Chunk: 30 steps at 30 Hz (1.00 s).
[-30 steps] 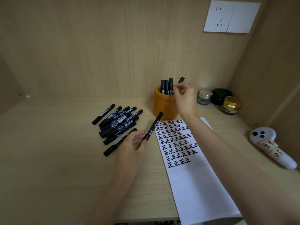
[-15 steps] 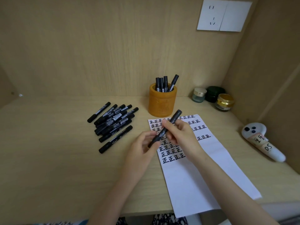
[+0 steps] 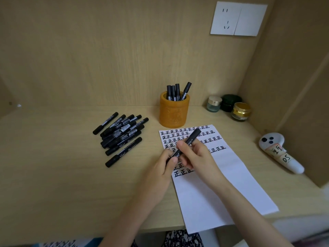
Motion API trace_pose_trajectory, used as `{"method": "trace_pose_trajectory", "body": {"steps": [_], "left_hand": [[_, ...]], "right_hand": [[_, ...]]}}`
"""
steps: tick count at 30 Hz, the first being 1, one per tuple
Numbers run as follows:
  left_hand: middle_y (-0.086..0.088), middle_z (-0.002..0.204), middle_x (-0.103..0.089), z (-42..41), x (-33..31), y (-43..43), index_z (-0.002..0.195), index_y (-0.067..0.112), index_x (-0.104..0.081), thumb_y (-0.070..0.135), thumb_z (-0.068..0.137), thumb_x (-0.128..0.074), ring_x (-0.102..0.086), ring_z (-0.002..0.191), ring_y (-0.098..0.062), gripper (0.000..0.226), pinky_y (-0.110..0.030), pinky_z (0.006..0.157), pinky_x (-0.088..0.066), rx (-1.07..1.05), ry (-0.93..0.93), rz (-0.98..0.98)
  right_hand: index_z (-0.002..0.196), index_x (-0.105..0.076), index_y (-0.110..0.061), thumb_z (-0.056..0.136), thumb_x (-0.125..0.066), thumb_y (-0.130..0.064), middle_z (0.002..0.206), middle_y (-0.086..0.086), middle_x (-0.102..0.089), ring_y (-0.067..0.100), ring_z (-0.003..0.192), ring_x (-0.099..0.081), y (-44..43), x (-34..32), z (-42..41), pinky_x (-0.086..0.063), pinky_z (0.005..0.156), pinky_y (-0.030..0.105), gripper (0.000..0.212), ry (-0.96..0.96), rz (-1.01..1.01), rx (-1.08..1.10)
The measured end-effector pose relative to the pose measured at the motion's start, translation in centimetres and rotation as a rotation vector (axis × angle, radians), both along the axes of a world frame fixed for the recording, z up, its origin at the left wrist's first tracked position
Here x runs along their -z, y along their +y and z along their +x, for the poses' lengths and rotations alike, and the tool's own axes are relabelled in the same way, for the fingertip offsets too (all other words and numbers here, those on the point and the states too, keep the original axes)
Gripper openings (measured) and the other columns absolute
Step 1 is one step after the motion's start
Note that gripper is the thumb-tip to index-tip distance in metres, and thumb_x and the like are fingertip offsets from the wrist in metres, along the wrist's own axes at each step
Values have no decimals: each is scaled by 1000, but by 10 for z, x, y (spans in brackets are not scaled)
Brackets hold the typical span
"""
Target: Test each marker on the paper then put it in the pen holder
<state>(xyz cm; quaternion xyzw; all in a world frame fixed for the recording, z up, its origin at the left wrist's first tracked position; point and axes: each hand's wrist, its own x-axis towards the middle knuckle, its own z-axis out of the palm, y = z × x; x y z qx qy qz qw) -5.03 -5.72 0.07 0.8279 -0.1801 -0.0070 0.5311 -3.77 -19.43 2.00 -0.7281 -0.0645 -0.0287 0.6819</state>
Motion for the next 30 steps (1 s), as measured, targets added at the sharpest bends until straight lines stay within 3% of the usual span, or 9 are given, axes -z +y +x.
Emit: {"method": "trace_pose_trajectory", "body": {"steps": [3, 7, 12, 15, 17, 21, 23, 25, 30], "left_hand": [[24, 54, -49, -4, -4, -1, 88, 23, -51, 26, 99, -39, -42, 51, 5, 17, -14, 54, -30, 51, 48, -77], [14, 53, -40, -3, -2, 1, 89, 27, -53, 31, 96, -46, -35, 53, -6, 11, -27, 60, -31, 95, 113, -182], [7, 86, -61, -7, -6, 0, 108, 38, -45, 45, 92, -43, -57, 79, -11, 18, -23, 72, -40, 59, 112, -95], [0, 79, -48, -10, 0, 7, 114, 45, -39, 37, 98, -33, -42, 67, -17, 19, -25, 66, -36, 49, 142, -81], [6, 84, -52, -11, 3, 11, 115, 46, -37, 29, 100, -32, -43, 71, -14, 23, -25, 71, -39, 69, 149, -79], [21, 100, -65, -16, 7, 16, 117, 47, -40, 33, 92, -52, -57, 93, 5, 31, -20, 87, -43, 102, 162, -33], [23, 98, -68, -18, 8, 17, 110, 39, -50, 29, 86, -63, -61, 90, -5, 29, -31, 81, -46, 84, 148, -24], [25, 95, -70, -18, 7, 17, 100, 31, -58, 23, 82, -68, -63, 85, -13, 22, -37, 76, -47, 81, 153, -26], [25, 92, -70, -18, 10, 18, 95, 37, -67, 24, 79, -72, -48, 64, -8, 22, -22, 61, -37, 110, 172, -2]], "right_hand": [[79, -44, -10, 98, -50, -25, 48, -1, -44, 11, 45, -34, -3, 2, -3, -29, 46, 19, 25, 10, 10, -14], [79, -46, -9, 99, -48, -26, 51, 1, -44, 11, 47, -37, -8, 1, -8, -32, 47, 17, 26, -4, -1, -26], [81, -51, -8, 95, -54, -23, 44, -3, -43, 9, 40, -33, -18, -4, -9, -28, 41, 17, 21, -16, 136, 139], [64, -51, -19, 91, -61, -25, 45, -2, -42, 13, 40, -30, -38, -5, -7, -24, 40, 20, 30, -22, 232, 242], [58, -51, -22, 89, -65, -23, 47, -2, -39, 14, 41, -28, -51, -4, -7, -22, 40, 21, 34, -11, 258, 295], [72, -54, -15, 91, -60, -19, 49, 0, -40, 15, 43, -32, -68, 9, -5, -19, 48, 29, 20, 61, 261, 333], [88, -65, -9, 91, -56, -22, 55, 7, -51, 16, 45, -45, -70, 14, -5, -26, 44, 25, 16, 129, 225, 333], [86, -68, -6, 91, -59, -26, 58, 9, -58, 14, 46, -51, -68, 16, -5, -29, 41, 20, 22, 162, 144, 331], [63, -60, -8, 82, -75, -27, 49, 4, -53, 11, 41, -45, -60, 18, -3, -38, 45, 18, 31, 120, -44, 425]]}}
